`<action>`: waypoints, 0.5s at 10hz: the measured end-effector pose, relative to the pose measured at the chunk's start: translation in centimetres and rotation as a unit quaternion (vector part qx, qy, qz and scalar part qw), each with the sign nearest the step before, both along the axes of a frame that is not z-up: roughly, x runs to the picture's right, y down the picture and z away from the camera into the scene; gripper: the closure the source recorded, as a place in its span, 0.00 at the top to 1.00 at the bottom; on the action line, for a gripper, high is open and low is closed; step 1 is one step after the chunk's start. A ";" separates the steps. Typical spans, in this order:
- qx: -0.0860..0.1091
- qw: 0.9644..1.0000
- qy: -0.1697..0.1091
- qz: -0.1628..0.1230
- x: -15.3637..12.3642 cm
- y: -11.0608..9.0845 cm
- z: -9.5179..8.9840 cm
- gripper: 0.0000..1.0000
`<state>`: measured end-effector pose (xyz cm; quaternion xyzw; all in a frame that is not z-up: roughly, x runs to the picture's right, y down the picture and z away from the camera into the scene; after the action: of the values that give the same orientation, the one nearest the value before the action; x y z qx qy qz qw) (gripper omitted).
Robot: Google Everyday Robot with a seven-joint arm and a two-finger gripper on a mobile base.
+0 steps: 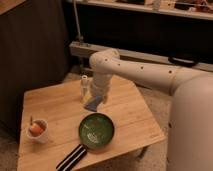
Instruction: Place the white sponge in the ceramic bowl
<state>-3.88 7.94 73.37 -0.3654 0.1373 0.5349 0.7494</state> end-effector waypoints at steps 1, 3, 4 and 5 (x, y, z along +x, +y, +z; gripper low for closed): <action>0.000 1.000 -0.006 -0.018 0.2 1.8 -0.7 0.36; -0.008 0.997 -0.021 -0.067 -0.2 7.3 -1.7 0.55; -0.011 0.996 -0.028 -0.087 -0.6 9.4 -2.2 0.66; -0.013 0.993 -0.034 -0.110 -1.0 11.0 -2.6 0.75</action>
<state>-4.89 18.95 70.81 -0.3756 0.1578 0.4350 0.8030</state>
